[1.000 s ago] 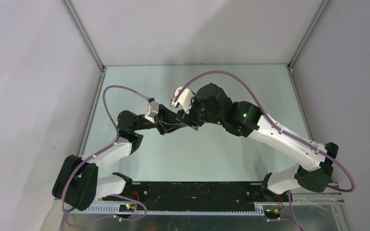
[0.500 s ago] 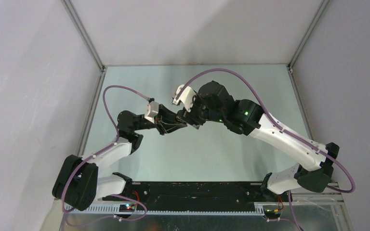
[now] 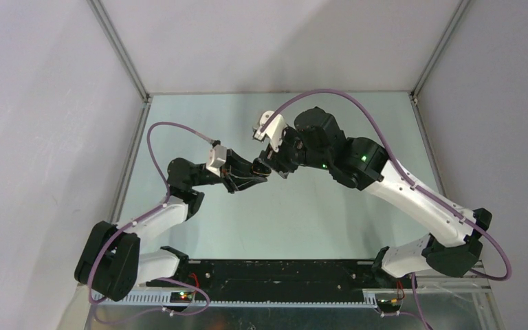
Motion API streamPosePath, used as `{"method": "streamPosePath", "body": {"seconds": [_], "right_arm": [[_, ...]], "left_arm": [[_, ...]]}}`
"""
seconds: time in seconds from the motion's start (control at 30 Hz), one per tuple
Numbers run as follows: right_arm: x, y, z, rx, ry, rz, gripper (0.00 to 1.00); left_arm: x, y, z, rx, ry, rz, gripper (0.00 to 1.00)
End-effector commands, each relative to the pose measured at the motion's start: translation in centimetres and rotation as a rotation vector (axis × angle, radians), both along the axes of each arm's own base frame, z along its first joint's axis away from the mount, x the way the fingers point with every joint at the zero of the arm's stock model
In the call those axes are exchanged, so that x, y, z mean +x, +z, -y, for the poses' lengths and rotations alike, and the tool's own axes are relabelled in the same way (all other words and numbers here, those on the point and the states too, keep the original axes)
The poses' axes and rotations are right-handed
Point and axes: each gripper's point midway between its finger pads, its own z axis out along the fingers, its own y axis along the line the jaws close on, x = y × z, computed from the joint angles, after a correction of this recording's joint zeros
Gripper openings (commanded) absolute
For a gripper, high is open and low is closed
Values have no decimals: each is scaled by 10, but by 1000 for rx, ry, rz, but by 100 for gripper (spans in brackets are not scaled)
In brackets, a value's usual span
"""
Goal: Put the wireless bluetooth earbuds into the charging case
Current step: Place the earbud in the charging case, then close the charging case.
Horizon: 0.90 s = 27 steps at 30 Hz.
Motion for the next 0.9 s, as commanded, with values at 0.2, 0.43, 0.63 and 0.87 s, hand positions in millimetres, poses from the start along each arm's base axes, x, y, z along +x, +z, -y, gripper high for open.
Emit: {"method": "streamPosePath", "body": {"seconds": [0.2,0.43,0.63,0.87], "right_arm": [[72,13,25,79,-289,100,60],[54,-19,3,8,-114,22,60],[-23,-11,2,-15,220,-57,60],[-58,66,44,248,367,-145,60]], "left_arm": [[-12,13,-1,-20,-42,57,0],[-13,14,-1,-22,-44,60,0],[-9,13,0,-24,-26,43,0],[-3,10,1,-21,-8,32,0]]}}
